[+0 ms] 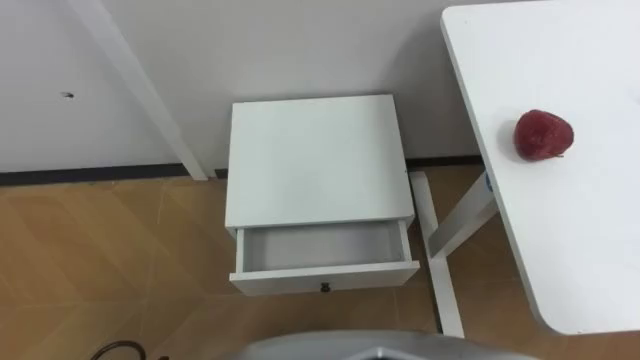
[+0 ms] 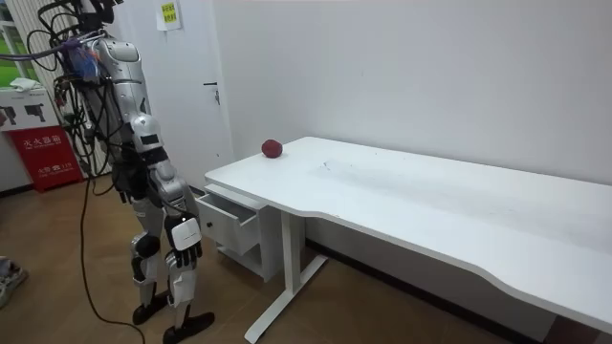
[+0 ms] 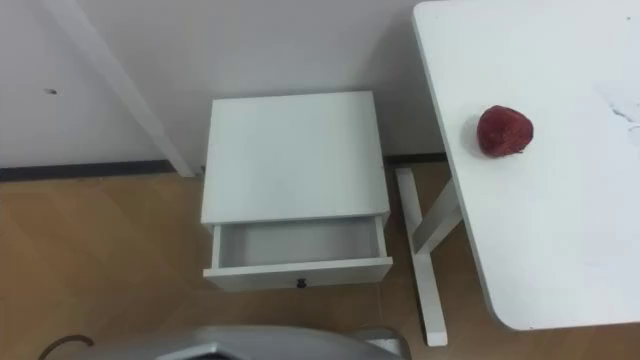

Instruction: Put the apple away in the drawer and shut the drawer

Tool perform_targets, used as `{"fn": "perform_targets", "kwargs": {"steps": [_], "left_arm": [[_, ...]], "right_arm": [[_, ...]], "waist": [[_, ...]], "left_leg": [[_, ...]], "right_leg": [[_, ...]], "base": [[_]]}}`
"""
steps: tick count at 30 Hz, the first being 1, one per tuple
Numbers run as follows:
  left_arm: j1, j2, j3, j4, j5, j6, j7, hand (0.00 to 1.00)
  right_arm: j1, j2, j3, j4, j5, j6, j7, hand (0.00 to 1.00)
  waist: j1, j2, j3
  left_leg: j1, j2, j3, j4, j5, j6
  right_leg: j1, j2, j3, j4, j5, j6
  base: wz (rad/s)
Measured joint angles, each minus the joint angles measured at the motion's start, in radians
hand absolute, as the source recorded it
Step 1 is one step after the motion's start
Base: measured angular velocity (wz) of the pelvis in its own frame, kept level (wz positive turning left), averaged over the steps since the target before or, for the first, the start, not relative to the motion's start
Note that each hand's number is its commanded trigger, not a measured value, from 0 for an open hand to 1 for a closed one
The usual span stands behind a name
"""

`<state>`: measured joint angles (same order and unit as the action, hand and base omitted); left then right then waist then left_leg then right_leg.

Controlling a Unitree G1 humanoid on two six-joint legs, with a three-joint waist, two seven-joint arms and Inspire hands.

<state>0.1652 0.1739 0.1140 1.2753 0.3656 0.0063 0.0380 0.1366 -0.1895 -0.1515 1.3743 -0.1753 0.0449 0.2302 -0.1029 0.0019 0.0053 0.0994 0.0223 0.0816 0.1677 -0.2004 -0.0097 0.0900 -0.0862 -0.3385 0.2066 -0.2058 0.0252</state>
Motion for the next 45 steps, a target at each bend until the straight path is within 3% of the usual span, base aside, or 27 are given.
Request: {"fn": "perform_targets", "kwargs": {"steps": [10,17,22,25,32,36,41,45], "left_arm": [[-0.022,-0.002,0.0,0.001,-0.011,0.0,0.002,0.0],[-0.019,-0.002,0.0,0.001,-0.004,0.001,0.002,0.0],[-0.007,-0.003,0.028,0.001,-0.001,0.016,0.021,0.0],[0.002,-0.003,0.043,0.003,-0.001,0.017,0.045,0.0],[0.006,-0.003,0.082,0.0,-0.012,0.013,0.086,0.0],[0.026,-0.001,0.118,-0.004,-0.047,-0.013,0.134,0.0],[0.03,0.009,0.1,-0.007,-0.063,-0.018,0.156,0.0],[0.028,0.018,0.069,-0.012,-0.08,-0.053,0.156,0.0]], "right_arm": [[0.0,0.0,0.009,-0.008,0.011,-0.002,-0.059,0.0],[0.0,0.001,-0.006,-0.011,0.105,0.001,-0.107,0.0],[0.019,0.006,-0.076,-0.009,0.219,0.001,-0.15,0.0],[0.027,0.021,-0.164,-0.01,0.377,-0.004,-0.218,0.0],[0.036,0.033,-0.369,-0.061,0.663,-0.058,-0.371,0.0],[0.048,0.033,-0.449,-0.123,0.8,-0.1,-0.479,0.0],[0.041,0.032,-0.462,-0.233,0.841,-0.142,-0.621,0.0],[0.04,0.035,-0.46,-0.32,0.848,-0.183,-0.729,0.0]], "waist": [[0.002,0.003,0.0046],[0.006,0.003,0.0044],[0.001,-0.003,0.0018],[0.0,-0.004,0.0028],[-0.041,-0.009,-0.0011],[-0.058,-0.015,-0.0046],[-0.06,-0.018,-0.0056],[-0.059,-0.024,-0.0079]], "left_leg": [[0.0,-0.001,0.001,-0.001,0.0,0.0],[0.0,-0.001,0.019,-0.001,0.0,0.0],[0.003,-0.001,0.025,0.0,0.0,0.0],[0.012,-0.001,0.028,-0.002,0.0,0.0],[-0.001,-0.002,0.029,-0.001,0.0,0.0],[0.0,-0.002,0.029,0.0,0.0,0.0],[-0.002,-0.003,0.055,0.003,0.0,0.0],[-0.002,-0.004,0.058,0.003,0.0,0.0]], "right_leg": [[0.0,0.003,0.006,-0.002,0.0,0.0],[-0.004,0.005,0.02,-0.001,0.0,0.0],[-0.002,0.004,0.028,-0.002,-0.001,0.001],[0.001,0.006,0.037,-0.002,-0.001,0.001],[-0.006,0.006,0.038,0.002,-0.001,0.002],[-0.007,0.006,0.04,0.003,-0.001,0.002],[-0.039,0.001,0.07,0.035,-0.01,0.0],[-0.042,0.0,0.074,0.042,-0.014,0.001]], "base": [[0.0],[-0.03],[-0.04],[-0.07],[0.06],[-0.01],[-0.16],[-0.03]]}}
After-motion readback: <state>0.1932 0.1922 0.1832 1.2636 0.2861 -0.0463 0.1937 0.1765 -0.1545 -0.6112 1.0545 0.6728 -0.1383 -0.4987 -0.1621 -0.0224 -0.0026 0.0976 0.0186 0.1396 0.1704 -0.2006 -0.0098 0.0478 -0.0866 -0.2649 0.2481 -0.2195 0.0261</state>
